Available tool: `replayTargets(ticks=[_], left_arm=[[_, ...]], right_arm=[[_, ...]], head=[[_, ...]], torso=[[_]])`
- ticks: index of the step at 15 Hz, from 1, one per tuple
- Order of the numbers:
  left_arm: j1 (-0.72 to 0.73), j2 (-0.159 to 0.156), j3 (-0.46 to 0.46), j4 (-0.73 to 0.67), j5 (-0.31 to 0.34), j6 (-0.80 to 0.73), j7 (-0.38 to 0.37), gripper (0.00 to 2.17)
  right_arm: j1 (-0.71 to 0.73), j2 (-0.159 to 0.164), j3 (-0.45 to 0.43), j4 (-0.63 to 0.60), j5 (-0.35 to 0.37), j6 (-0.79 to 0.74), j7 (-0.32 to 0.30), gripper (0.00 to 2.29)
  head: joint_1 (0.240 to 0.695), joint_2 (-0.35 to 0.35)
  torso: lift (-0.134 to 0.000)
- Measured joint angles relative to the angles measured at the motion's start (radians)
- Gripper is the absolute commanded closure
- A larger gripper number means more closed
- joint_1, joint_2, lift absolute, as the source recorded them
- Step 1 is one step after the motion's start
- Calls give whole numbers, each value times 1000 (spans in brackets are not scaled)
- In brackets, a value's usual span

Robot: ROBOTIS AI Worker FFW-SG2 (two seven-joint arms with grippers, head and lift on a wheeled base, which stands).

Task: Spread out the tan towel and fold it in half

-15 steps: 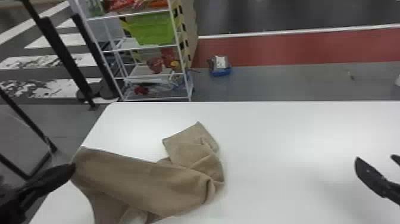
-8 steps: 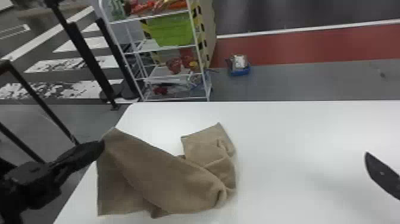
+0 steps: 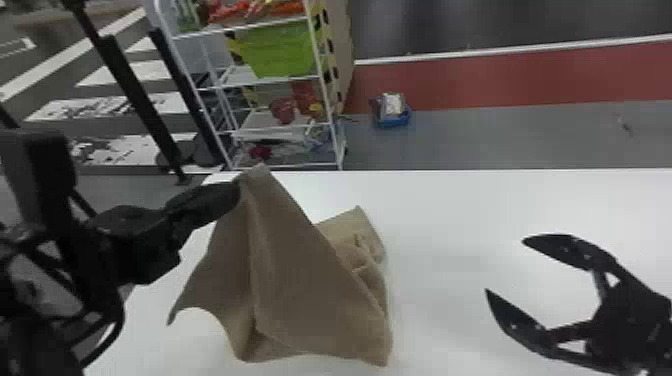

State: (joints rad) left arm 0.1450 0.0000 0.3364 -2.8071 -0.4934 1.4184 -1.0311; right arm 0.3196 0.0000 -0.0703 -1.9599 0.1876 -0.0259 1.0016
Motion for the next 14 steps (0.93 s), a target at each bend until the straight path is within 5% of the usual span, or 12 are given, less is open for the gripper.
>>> replayTargets(ticks=[7,13,14], left_arm=[[-187,0,-128,-12,-149,152,-6,1075],[-185,0,-123,-65,-150,152,-10,1075],[-181,0,-122,-72,-148,152,-12,1075]], right_arm=[[-71,0,187,176,0,-7,19,144],[-169,0,318,324,-15,6,15,171],[-191,0,337,351,-23,14,14,313]], head=[[695,350],[695,350],[695,350]], torso=[[-124],[-124],[-124]])
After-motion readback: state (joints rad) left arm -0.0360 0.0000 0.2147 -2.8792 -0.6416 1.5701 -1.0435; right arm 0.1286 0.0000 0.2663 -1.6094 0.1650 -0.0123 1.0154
